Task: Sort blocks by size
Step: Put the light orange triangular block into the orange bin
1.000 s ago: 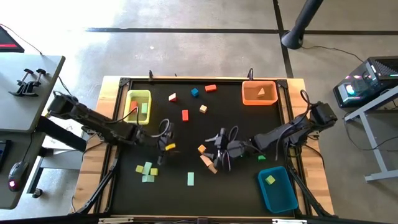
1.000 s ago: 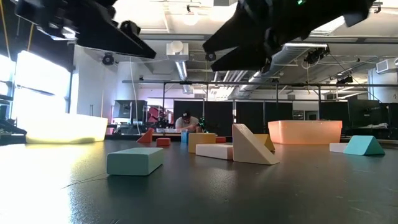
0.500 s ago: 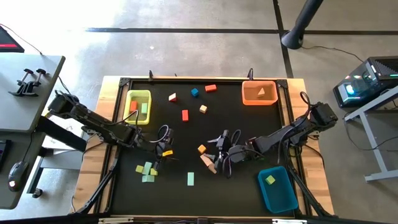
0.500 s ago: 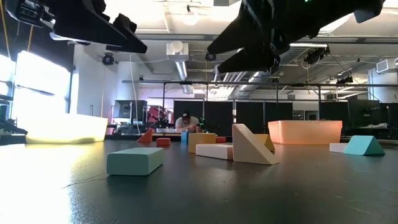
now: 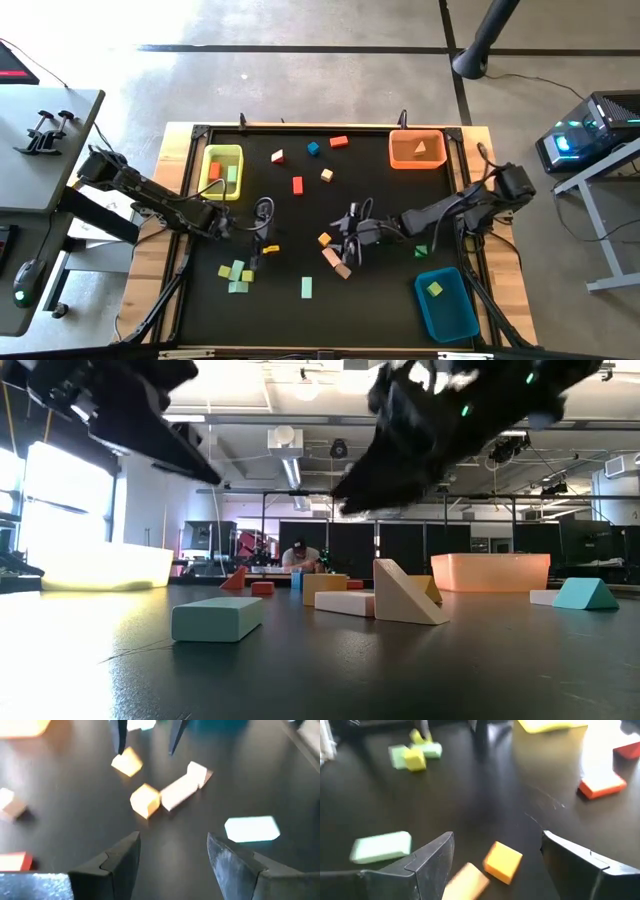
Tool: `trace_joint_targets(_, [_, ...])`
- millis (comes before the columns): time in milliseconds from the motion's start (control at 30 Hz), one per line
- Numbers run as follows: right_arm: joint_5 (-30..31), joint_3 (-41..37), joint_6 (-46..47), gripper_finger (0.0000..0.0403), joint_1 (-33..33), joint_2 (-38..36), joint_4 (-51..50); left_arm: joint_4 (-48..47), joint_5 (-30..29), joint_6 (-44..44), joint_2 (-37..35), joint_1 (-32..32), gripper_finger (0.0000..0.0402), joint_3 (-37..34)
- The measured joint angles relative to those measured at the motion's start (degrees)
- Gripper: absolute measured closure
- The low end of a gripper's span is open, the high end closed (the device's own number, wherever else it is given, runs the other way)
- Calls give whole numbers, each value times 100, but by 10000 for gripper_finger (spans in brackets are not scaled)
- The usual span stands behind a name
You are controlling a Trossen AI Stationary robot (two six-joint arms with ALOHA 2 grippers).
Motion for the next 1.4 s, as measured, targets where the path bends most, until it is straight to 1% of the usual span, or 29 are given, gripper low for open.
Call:
trace_joint_targets(167, [183,120,660,114,-184,501,98,-604,-553,-648,0,0,186,-2])
trace_joint_targets(267, [119,448,772,114,-243,796,46,-893,-811,-923,0,0,186,-2])
trace_joint_targets(333, [145,790,793,114,-248,1005,-161,-1089,-987,-1056,0,-5,186,-2])
trace_joint_targets(433, [397,1436,1027,114,-248,1330,-929,-1463,-1293,-1197,0,-4,186,-2])
trace_joint_targets(500, [573,1942,1392,114,-251,1510,-1602,-1619,-1548,-1308,0,-4,186,-2])
trace_joint_targets(567, [607,2448,1649,114,-274,1630,-2269,-1699,-1734,-1394,0,-3,186,-2])
trace_joint_targets(633, [609,2865,1689,114,-275,1711,-2862,-1725,-1850,-1408,0,-2,186,-2])
trace_joint_targets(733, [594,3223,1762,114,-273,1829,-3495,-1724,-1955,-1321,0,-2,186,-2])
trace_joint_targets(800, [556,3259,1783,114,-257,1845,-3640,-1742,-2042,-1320,0,-2,186,-2])
trace_joint_targets(900, [539,3158,1825,114,-257,1845,-3589,-1876,-2082,-1360,0,-2,186,-2])
trace_joint_targets(1100, [306,2949,1772,114,-373,1852,-3369,-2345,-2100,-1758,-3,-42,186,-2])
trace_joint_targets(1267, [308,2942,1486,114,-448,1852,-3299,-2018,-2282,-1556,-7,14,186,-2])
trace_joint_targets(1400, [287,2942,887,114,-474,1900,-3032,-1604,-2322,-1101,-7,141,186,-2])
